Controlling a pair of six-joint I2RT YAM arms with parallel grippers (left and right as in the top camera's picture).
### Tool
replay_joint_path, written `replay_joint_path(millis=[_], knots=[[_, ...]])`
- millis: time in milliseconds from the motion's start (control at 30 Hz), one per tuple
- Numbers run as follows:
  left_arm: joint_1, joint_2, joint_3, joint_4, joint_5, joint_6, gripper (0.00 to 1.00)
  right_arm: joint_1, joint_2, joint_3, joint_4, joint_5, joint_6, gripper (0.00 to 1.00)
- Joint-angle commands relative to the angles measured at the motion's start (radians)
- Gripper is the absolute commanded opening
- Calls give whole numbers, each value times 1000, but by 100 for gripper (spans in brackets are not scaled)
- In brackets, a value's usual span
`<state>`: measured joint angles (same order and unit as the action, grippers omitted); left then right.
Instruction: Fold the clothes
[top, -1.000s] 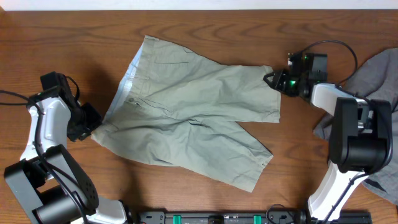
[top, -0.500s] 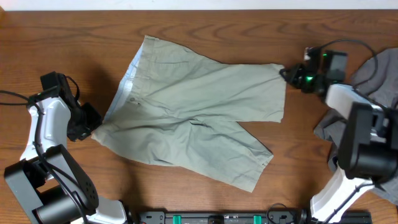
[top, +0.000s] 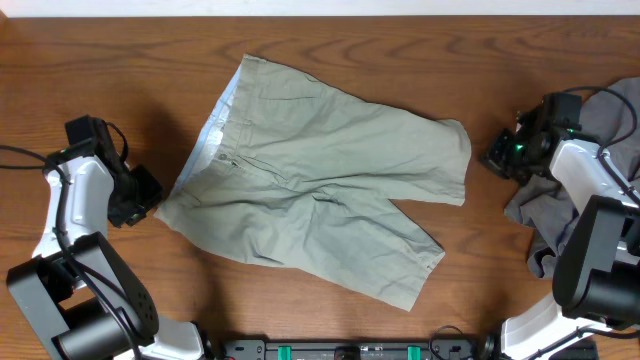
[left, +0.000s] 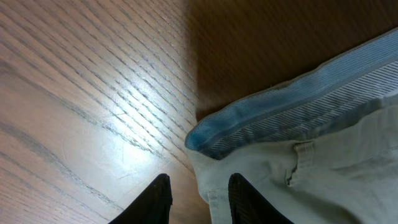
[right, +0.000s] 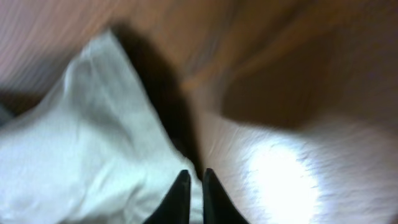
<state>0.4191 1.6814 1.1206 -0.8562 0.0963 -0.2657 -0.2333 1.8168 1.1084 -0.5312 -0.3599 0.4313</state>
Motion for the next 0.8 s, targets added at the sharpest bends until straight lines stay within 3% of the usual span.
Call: replay_joint_path(millis=[0,133,233,533,767], knots=[[5,-2,0,1,5,5,33,-4,-7,2,83,72,-93,20],[1,-4,14,58,290,201,33,1,-2,2,186,25,-175,44],[-17,-11,26,127,432,279,33,3,19,2,206,8,-189,45],[-175,6,26,406,468,441,44,60,150,1,199,-127,-204,44],[-247,117,25,414,386,478,44,92,162,1,192,-127,-203,44]])
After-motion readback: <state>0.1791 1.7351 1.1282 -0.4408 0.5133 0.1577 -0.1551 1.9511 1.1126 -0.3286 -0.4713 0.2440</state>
